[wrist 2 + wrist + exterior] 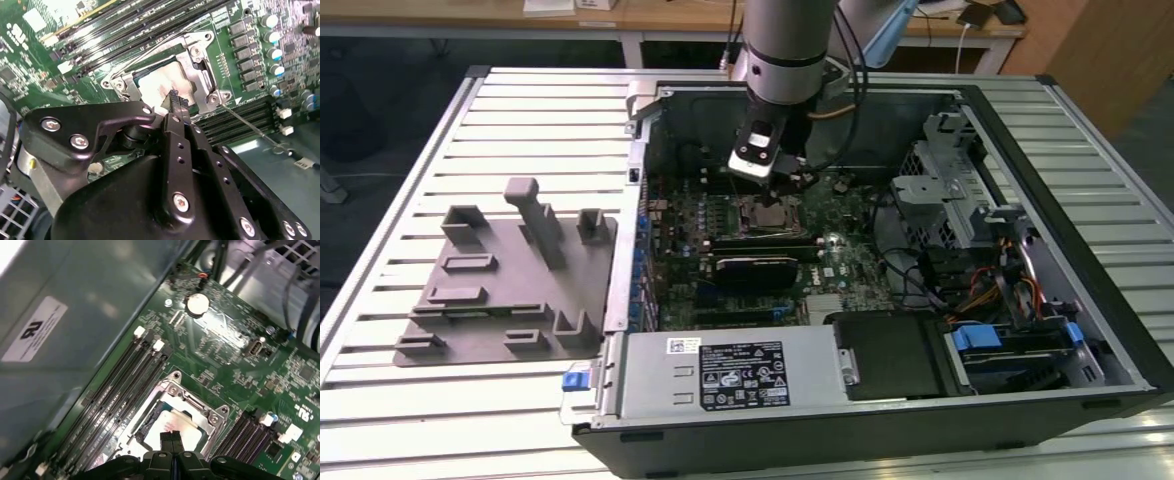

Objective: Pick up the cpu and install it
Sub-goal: 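Close the cpu cover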

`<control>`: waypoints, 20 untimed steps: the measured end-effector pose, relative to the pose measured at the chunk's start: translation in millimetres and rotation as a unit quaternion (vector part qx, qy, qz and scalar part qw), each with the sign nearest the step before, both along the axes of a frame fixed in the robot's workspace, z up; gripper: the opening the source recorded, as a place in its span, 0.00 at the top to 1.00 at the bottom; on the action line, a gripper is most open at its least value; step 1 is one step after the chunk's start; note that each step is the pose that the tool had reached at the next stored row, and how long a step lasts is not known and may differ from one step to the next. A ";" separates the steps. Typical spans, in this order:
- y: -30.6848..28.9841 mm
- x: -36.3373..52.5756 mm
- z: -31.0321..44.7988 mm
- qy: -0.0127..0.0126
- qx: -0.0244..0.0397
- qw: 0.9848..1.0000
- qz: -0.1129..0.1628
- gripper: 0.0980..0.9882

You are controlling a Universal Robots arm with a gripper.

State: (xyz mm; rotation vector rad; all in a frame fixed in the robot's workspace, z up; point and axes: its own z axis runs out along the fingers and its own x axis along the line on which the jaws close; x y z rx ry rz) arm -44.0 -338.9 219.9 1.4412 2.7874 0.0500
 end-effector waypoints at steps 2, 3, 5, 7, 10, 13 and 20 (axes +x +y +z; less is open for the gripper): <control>0.0 0.0 0.0 0.000 0.000 1.000 0.015 0.99; 0.0 0.0 0.0 0.000 0.000 1.000 0.022 0.99; 0.0 0.0 0.0 0.000 0.000 0.999 0.036 0.99; 0.0 0.0 0.0 0.000 0.000 0.999 0.050 0.99; 0.0 0.0 0.0 0.000 0.000 0.998 0.067 0.99; 0.0 0.0 0.0 0.000 0.000 0.996 0.085 0.99; 0.0 0.0 -0.1 0.000 0.000 0.992 0.124 0.99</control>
